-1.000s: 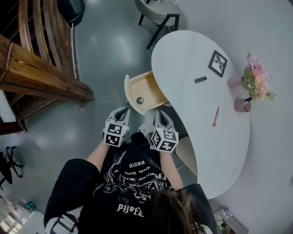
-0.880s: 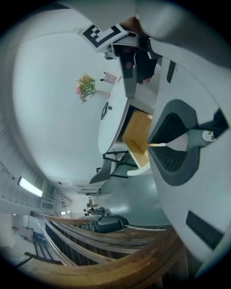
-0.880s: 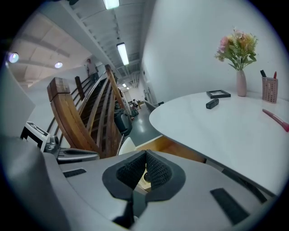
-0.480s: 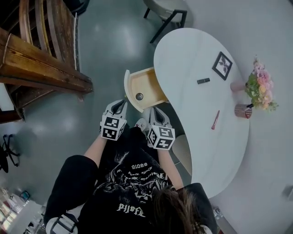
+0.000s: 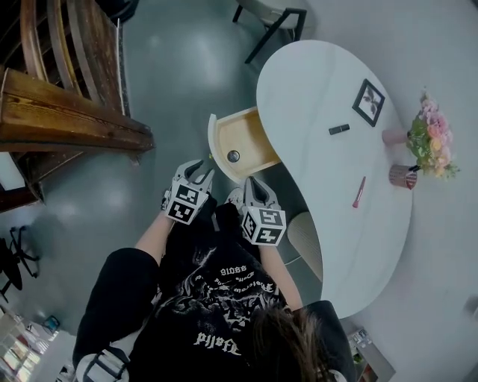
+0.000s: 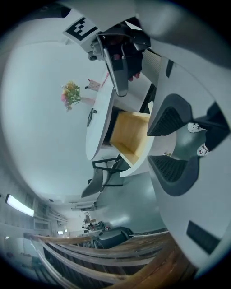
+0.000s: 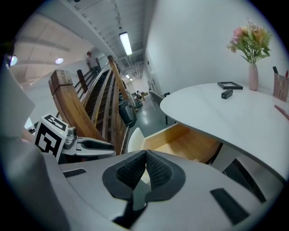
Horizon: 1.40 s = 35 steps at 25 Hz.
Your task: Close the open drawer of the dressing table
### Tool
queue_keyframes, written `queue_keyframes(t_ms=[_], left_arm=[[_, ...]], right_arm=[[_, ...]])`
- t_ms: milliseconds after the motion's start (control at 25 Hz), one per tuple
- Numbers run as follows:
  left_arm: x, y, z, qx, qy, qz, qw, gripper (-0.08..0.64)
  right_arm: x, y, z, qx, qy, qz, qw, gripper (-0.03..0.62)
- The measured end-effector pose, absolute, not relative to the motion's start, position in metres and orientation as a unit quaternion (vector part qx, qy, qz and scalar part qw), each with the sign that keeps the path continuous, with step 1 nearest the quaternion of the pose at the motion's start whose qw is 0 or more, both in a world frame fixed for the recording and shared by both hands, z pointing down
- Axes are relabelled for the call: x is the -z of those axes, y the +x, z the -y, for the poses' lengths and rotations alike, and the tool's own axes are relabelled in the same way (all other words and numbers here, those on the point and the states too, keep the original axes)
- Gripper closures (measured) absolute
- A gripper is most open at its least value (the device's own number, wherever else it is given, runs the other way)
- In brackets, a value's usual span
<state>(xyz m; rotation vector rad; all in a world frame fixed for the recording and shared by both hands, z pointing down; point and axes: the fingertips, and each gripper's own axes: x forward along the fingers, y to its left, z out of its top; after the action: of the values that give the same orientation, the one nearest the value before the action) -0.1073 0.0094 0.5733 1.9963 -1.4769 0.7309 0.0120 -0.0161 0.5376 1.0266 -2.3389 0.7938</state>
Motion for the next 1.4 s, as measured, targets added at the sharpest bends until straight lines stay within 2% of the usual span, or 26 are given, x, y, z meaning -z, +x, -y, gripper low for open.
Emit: queue_keyframes(t_ms=[360,920,1400], left_arm=[[-0.613,-0.123,-0.01,-0.335,0.767,0.475,0.273,0.37],[-0.671,-0.131,0.002,-0.383,0.776,0.412,0.285,0.367],[-0.715,-0.124,0.008,-0.412,0.774,0.377,0.299,0.367]], right_arm=[[-0.552,-0.016,0.007,-0.304,0.378,0.841,0.24,0.566],[-0.582,-0.038,-0.013,-0.337,0.406,0.812,0.25,0.566],[-0.619,-0.042,-0.039,-0.367,0.396,0.791,0.286,0.566]])
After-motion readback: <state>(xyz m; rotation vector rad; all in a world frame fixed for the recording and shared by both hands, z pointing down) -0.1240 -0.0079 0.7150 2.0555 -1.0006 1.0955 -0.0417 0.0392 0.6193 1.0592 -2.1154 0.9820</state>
